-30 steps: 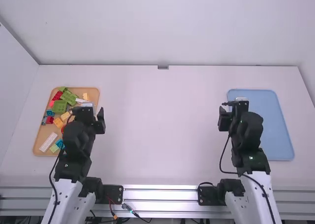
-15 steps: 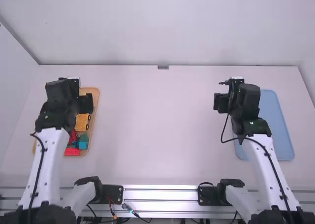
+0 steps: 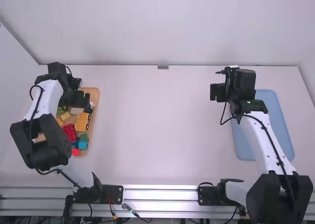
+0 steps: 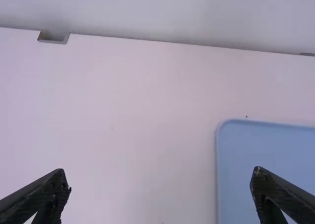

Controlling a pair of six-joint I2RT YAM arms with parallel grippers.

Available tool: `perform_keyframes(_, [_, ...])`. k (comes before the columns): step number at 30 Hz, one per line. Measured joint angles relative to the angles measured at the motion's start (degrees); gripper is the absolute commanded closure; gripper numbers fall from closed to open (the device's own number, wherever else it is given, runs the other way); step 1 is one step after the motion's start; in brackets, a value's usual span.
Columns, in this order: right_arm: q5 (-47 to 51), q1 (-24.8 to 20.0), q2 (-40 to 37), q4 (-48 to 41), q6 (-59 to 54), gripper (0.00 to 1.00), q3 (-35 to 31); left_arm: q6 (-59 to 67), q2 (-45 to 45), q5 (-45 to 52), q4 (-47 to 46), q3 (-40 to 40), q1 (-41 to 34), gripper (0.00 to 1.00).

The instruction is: Assemble lego blocks to make yellow taxi

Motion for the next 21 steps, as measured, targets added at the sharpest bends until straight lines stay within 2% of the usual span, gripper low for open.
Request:
perform_keyframes(6, [0.0, 0.0, 1.5, 1.5, -0.4, 0.01, 1.2, 3.2, 7.7, 0.7, 0.9, 0.0, 0.6, 0.01])
perform_keyframes(11, [0.0, 0.0, 1.5, 1.9, -0.5, 0.01, 1.4, 4.5, 7.9, 0.0, 7.7, -2.3, 0.6, 0.01])
perform_keyframes(13, [0.0, 0.0, 1.5, 2.4, -0.5, 0.01, 1.4, 5.6, 7.9, -0.2, 11.1, -5.6, 0.6, 0.01])
perform_keyframes(21, [0.0, 0.0, 1.5, 2.7, -0.7, 0.01, 1.4, 5.1, 7.9, -2.1, 15.6, -10.1, 1.4, 0.01])
